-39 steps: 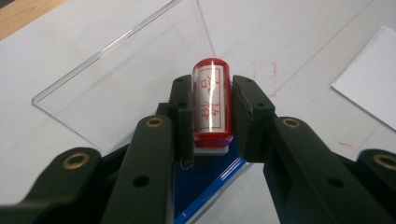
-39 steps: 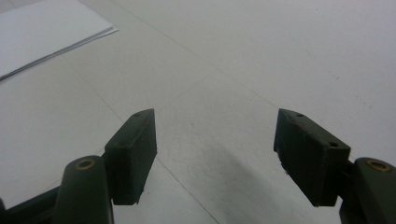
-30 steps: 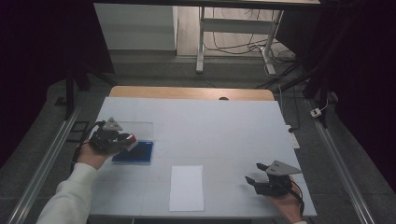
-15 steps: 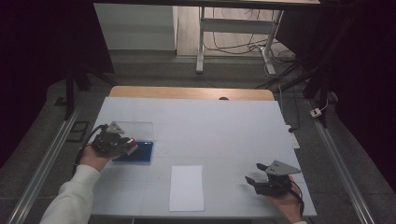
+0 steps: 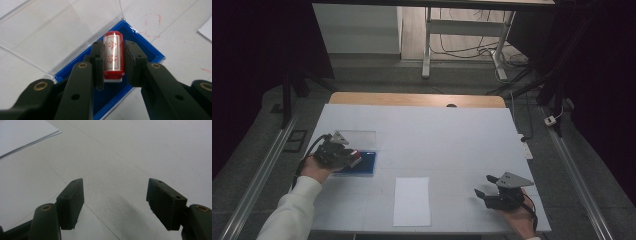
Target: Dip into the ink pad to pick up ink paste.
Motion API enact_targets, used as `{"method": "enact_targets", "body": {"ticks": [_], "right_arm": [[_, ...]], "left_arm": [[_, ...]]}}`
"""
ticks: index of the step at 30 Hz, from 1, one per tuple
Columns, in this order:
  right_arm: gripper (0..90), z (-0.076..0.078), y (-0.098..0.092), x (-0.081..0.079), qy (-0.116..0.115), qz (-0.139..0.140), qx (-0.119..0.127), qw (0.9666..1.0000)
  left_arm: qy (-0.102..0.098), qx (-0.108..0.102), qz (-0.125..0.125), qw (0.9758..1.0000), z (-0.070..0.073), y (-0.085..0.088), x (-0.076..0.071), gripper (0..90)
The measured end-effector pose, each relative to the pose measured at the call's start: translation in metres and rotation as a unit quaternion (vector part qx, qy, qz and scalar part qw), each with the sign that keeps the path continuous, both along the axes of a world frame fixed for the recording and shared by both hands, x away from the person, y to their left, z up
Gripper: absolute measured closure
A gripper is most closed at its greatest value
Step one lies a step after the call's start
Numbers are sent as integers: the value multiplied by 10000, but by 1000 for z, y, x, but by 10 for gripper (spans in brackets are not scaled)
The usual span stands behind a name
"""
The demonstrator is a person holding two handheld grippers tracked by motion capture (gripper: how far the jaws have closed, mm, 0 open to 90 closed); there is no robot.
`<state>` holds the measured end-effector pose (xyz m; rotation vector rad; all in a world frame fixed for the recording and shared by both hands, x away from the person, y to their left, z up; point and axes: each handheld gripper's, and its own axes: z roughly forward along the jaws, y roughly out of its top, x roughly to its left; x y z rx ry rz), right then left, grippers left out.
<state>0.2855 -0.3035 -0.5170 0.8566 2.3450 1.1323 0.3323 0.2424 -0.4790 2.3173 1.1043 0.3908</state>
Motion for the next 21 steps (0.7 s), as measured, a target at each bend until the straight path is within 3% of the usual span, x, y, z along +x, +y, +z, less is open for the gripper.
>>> {"method": "enact_targets", "body": {"ticks": [21], "right_arm": [[300, -1, 0, 0, 17, 12, -32, 10000]], "left_arm": [[144, 78, 31, 9999, -3, 2, 3, 708]]}}
